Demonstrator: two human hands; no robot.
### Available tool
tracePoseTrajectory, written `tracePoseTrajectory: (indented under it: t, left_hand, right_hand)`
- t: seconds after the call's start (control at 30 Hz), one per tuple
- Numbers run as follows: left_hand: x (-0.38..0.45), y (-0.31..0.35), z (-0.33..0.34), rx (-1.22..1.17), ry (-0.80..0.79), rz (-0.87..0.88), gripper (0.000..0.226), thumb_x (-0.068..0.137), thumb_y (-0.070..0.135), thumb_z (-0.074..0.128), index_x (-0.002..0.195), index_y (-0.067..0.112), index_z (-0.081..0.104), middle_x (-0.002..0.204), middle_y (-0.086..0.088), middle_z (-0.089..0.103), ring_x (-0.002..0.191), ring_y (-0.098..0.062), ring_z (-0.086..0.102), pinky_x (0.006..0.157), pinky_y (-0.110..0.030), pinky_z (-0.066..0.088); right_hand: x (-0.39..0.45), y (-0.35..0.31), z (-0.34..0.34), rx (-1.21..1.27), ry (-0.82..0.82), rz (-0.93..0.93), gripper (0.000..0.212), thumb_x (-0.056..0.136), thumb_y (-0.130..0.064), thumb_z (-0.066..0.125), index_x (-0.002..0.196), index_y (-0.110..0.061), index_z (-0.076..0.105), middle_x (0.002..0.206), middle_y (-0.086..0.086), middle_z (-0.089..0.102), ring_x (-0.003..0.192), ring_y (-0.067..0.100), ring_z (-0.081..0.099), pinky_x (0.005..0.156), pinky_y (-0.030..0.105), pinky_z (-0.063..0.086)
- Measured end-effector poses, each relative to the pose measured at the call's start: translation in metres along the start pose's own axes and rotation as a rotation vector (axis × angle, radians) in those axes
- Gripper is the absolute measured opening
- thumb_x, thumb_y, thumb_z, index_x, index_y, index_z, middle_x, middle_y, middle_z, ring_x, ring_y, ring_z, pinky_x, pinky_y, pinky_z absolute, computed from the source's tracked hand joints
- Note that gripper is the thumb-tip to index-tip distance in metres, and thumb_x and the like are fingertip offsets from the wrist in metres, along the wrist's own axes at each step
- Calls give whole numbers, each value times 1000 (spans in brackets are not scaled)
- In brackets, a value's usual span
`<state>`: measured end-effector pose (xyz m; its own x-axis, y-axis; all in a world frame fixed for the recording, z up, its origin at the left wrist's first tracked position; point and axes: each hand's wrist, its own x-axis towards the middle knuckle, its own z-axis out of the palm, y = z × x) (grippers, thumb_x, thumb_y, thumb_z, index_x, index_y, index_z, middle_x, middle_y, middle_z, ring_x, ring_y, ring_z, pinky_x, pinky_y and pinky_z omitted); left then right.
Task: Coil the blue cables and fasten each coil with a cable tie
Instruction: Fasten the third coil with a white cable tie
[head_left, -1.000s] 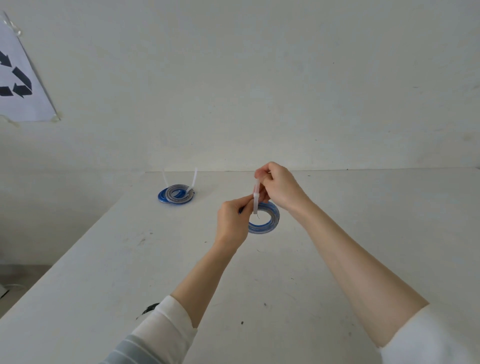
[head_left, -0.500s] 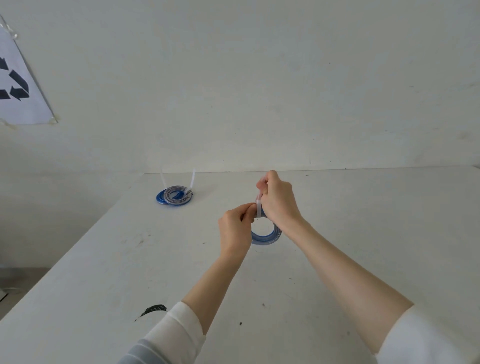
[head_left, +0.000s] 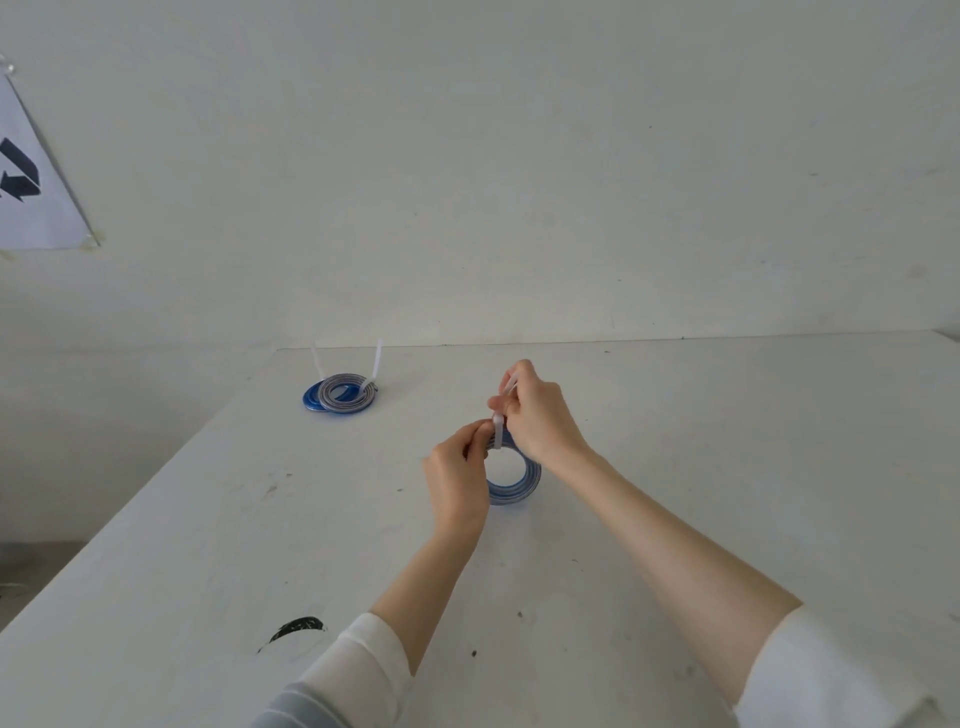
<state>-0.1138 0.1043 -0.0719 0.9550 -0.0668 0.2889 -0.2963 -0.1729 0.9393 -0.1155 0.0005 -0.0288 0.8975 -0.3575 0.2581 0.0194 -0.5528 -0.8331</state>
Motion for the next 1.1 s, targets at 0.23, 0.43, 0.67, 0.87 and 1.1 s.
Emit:
tracePoseTrajectory:
  t: [0.23,0.43,0.67,0.87,1.1]
  left_hand:
    - [-5,11,6,-74,78,93,22,94,14,50,95,16,72,76,9,68,65,10,55,63,-7,40]
    - [2,13,-1,-68,82,75,27,94,17,51,117,21,64,67,11,62,57,-2,47,61,-8,39]
    - [1,19,0,-185,84,8,8,90,19,55,92,23,49,70,11,68,65,0,60,58,-9,41]
    - [-4,27,-3,-183,-47,63,18,94,23,48,76,20,49,76,-1,65,68,-12,63,60,-17,45]
    - [-3,26,-10,-185,-191,29,21,95,21,44,74,22,42,67,3,54,43,-11,43,48,-30,40]
  right_hand:
    - [-5,-2,14,148,223,-41,16,90,-1,39,91,-15,34,77,3,58,69,17,56,59,32,48]
    - [-2,-9,-8,318,37,-73,4,94,-18,52,90,-17,52,60,-4,60,57,9,56,69,34,48]
    - [-6,-15,-13,85,81,-65,10,87,-12,61,79,-12,55,75,3,64,65,14,59,54,11,42]
    - [-14,-10,0,282,323,-125,29,92,-2,44,73,-23,38,61,-1,53,51,3,49,50,9,37]
    - [-17,-6,-1,346,287,-103,23,92,-7,51,75,-22,46,59,-5,57,50,-1,52,53,11,42]
